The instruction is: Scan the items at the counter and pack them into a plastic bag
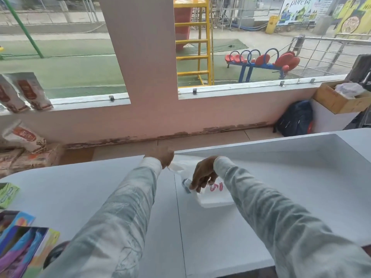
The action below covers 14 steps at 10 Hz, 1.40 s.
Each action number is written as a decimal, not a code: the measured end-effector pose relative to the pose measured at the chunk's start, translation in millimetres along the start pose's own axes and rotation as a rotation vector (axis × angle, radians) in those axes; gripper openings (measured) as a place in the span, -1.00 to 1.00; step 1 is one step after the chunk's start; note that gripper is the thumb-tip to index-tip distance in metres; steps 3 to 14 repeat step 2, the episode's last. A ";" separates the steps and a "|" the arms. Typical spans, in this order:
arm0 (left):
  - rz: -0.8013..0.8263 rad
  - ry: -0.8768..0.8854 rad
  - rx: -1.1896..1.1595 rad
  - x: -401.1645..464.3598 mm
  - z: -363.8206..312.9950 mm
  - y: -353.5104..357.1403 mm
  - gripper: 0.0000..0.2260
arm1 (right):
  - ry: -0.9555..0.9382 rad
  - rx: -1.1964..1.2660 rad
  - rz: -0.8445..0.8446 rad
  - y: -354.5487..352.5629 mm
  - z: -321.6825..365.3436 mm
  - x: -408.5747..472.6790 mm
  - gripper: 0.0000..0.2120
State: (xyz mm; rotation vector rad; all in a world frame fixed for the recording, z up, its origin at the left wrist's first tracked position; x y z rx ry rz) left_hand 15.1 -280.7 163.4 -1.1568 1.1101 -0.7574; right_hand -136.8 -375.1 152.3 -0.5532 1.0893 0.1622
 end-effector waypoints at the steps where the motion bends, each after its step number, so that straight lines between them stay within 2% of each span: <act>1: 0.003 -0.043 0.040 -14.3 16.5 33.3 -0.80 | 0.003 -0.039 0.040 25.7 15.3 32.9 -0.62; 2: -0.076 -0.055 0.110 -20.4 41.4 65.0 -0.72 | -0.048 -0.101 0.018 51.8 47.3 51.6 -0.69; 14: -0.076 -0.055 0.110 -20.4 41.4 65.0 -0.72 | -0.048 -0.101 0.018 51.8 47.3 51.6 -0.69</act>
Point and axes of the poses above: each hand's wrist, its own x-axis towards the middle knuckle, its own y-axis out of the palm, z = x × y, the point moved 1 cm from there along x, towards the middle knuckle, and after that the axes turned 3 degrees about -x, right-handed, at the moved point
